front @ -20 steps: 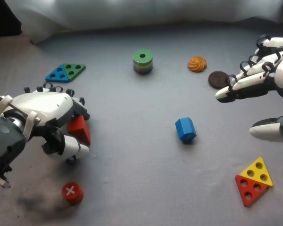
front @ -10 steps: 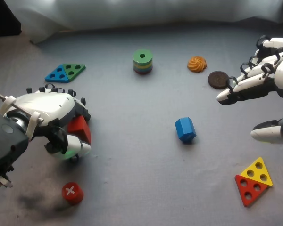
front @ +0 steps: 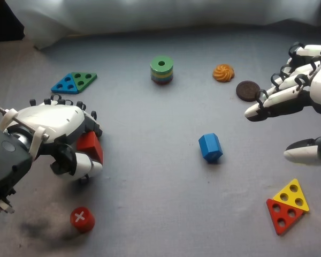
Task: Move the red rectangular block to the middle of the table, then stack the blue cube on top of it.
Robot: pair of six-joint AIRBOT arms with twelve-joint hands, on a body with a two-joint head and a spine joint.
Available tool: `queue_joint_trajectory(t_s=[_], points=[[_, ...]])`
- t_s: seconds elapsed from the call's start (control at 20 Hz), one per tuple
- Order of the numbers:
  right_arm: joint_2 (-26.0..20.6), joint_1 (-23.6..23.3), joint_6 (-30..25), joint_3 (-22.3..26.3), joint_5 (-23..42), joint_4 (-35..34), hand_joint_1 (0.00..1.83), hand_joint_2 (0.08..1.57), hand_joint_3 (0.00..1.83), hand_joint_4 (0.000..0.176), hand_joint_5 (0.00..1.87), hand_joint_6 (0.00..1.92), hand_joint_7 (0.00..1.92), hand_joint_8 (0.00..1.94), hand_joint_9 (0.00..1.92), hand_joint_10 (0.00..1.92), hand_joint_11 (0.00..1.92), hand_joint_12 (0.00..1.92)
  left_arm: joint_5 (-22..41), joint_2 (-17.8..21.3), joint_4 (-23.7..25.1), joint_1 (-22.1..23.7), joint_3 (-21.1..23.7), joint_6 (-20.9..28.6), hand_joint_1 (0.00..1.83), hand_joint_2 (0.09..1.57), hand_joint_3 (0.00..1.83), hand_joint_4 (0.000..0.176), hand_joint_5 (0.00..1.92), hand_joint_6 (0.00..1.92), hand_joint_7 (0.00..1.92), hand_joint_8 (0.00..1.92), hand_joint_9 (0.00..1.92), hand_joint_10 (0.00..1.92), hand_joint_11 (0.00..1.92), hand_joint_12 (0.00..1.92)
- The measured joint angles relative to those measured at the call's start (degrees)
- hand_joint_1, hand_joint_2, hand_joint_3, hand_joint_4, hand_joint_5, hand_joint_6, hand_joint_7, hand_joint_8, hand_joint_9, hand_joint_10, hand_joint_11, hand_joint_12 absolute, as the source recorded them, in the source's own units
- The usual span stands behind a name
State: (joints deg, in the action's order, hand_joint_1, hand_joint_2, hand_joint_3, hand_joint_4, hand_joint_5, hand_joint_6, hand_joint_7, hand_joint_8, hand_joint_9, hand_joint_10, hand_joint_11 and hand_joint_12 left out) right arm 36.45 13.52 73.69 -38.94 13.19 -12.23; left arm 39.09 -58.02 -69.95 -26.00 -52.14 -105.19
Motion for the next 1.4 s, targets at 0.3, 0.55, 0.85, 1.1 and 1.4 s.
queue_joint_trajectory(t_s=[0.3,0.55,0.85,1.1,1.4], points=[[0.0,0.0,0.1,0.0,-0.2,0.0,0.43,1.23,0.00,0.000,0.47,0.00,0.48,0.00,0.45,0.00,0.00,0.97,0.0,0.0,0.0,0.0,0.0,0.0,0.89,1.13,0.00,0.000,0.67,0.01,0.38,0.00,0.23,0.00,0.00,0.51],[0.0,0.0,0.4,0.1,-0.3,0.0,0.44,1.23,0.00,0.000,0.47,0.00,0.50,0.00,0.47,0.01,0.00,1.00,0.0,-0.1,0.0,0.0,0.0,0.0,0.85,1.15,0.01,0.000,0.65,0.00,0.36,0.00,0.23,0.00,0.00,0.56],[0.0,0.0,0.7,0.3,-0.6,0.0,0.43,1.23,0.00,0.000,0.48,0.01,0.51,0.01,0.49,0.01,0.00,1.00,0.0,-0.1,0.0,0.0,0.0,0.0,0.86,1.14,0.00,0.000,0.72,0.02,0.34,0.00,0.23,0.00,0.00,0.59],[0.0,0.0,1.4,0.4,-1.0,0.0,0.42,1.23,0.00,0.000,0.48,0.00,0.49,0.00,0.47,0.00,0.00,1.02,0.3,-0.1,0.2,0.0,0.0,-0.2,0.99,1.15,0.00,0.151,0.90,1.09,0.42,0.00,0.29,0.00,0.00,0.68],[0.0,0.2,1.4,0.5,-1.2,0.0,0.44,1.22,0.00,0.000,0.48,0.00,0.50,0.00,0.47,0.00,0.00,0.99,0.1,-0.1,0.1,0.0,0.0,-0.2,1.01,1.14,0.00,0.117,0.93,1.06,0.41,0.00,0.27,0.00,0.00,0.48]])
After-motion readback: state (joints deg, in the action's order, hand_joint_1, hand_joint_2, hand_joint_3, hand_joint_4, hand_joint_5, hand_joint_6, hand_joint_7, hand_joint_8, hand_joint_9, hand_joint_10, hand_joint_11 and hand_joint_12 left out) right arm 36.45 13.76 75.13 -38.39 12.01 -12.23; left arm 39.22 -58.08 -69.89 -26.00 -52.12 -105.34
